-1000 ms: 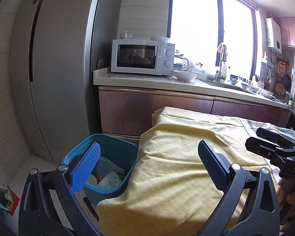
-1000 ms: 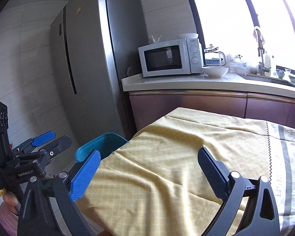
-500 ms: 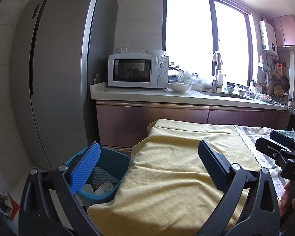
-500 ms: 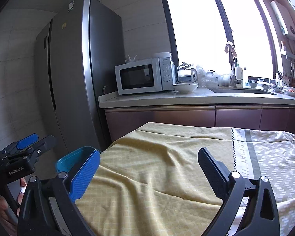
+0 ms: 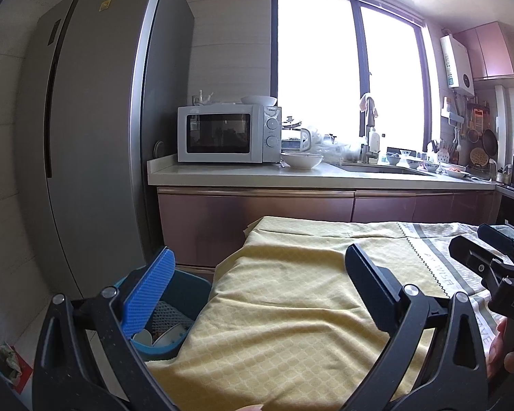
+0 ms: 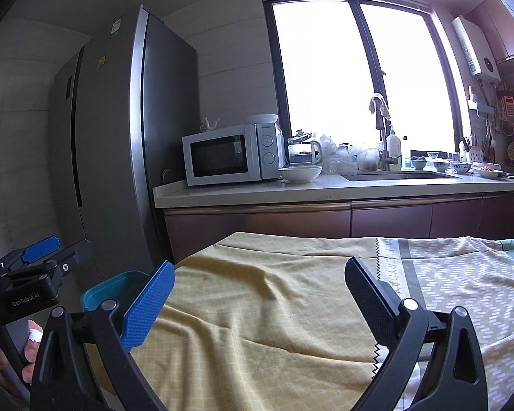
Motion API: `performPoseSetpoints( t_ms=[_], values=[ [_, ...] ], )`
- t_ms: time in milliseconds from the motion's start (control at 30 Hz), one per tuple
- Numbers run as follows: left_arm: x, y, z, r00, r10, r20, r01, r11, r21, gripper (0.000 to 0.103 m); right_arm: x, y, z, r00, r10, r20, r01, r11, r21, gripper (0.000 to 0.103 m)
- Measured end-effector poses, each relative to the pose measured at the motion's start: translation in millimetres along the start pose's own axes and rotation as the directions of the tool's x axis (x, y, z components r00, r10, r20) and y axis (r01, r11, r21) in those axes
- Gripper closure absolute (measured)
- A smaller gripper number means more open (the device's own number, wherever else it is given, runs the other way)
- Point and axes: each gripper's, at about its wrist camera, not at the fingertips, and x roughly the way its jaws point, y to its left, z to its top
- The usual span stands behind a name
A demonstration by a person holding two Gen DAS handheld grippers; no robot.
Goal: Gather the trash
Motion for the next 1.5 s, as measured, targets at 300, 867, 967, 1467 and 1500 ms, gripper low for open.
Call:
performPoseSetpoints(
  t_ms=[300, 867, 967, 1467, 1500],
  values=[
    [0.1, -5.4, 0.1, 1.0, 0.01, 0.025, -0.011, 1.0, 0.017, 0.005, -4.8, -6.7, 0.5, 1.0, -0.01, 0.016, 0.01, 1.0, 0.024, 0.007],
    [-5.9, -7.8, -0.9, 0.998, 0.024, 0.065, -0.025, 0.999, 0.024, 0.005, -9.9, -10.3, 1.9, 1.0, -0.021, 0.024, 0.02, 0.999, 0.033, 0.007],
    [-7.3, -9.4, -0.9, 0.997, 0.026, 0.071, -0.028, 0.999, 0.029, 0.005, -9.9, -10.0, 2.2, 0.999, -0.023, 0.022, 0.022, 0.999, 0.033, 0.007],
    [-8.5, -12.9, -1.9, 0.996, 0.03, 0.086, -0.034, 0.999, 0.043, 0.005, -11.2, -12.2, 3.9, 0.999, -0.032, 0.022, 0.031, 0.999, 0.043, 0.007],
    [-8.4, -13.1, -2.2, 0.996, 0.032, 0.086, -0.035, 0.998, 0.043, 0.005, -11.2, -12.4, 4.0, 0.999, -0.032, 0.022, 0.031, 0.999, 0.044, 0.007]
  ],
)
